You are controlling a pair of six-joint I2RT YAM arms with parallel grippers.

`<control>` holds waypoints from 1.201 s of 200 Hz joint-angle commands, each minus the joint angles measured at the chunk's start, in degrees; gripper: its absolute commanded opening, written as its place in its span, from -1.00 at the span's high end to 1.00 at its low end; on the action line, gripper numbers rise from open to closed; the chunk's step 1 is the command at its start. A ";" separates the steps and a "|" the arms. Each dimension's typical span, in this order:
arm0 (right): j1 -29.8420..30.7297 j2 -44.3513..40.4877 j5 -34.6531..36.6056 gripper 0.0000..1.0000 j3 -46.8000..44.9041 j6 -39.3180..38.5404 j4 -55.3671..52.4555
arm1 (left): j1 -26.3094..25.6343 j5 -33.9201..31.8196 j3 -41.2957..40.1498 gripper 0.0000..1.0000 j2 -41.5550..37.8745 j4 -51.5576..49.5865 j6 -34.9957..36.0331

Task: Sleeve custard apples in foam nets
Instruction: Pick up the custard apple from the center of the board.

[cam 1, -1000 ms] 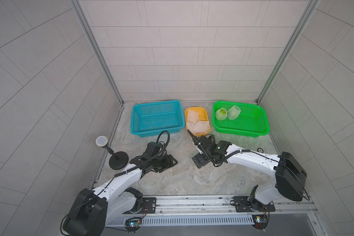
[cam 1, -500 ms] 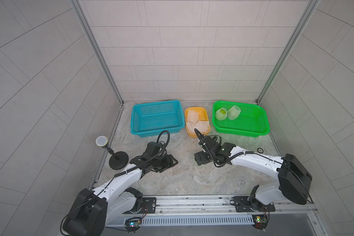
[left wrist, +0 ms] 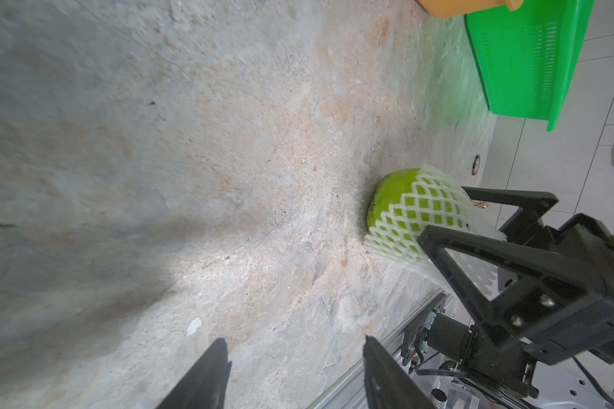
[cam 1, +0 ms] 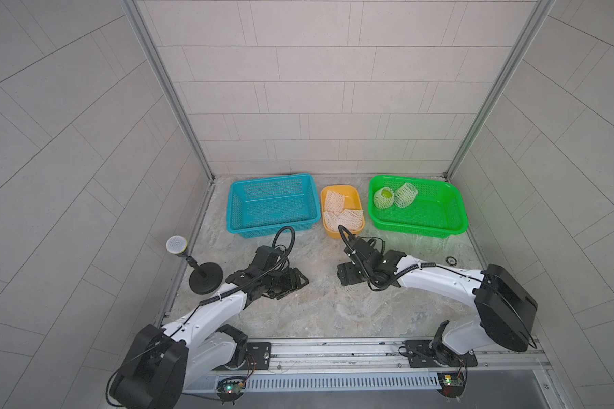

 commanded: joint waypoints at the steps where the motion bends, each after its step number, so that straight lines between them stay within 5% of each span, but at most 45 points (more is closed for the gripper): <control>1: 0.37 1.48 1.14 -0.77 0.80 0.37 -0.49 | 0.00 -0.06 0.89 -0.28 0.05 0.78 0.98; 141: 3.36 12.83 5.65 -0.77 4.67 -4.44 -3.18 | -0.06 -0.18 0.55 -0.27 0.63 0.95 0.81; 240: 3.31 6.95 6.56 -0.97 8.10 -7.67 -7.04 | 0.02 -0.21 0.54 -0.27 0.65 1.04 0.80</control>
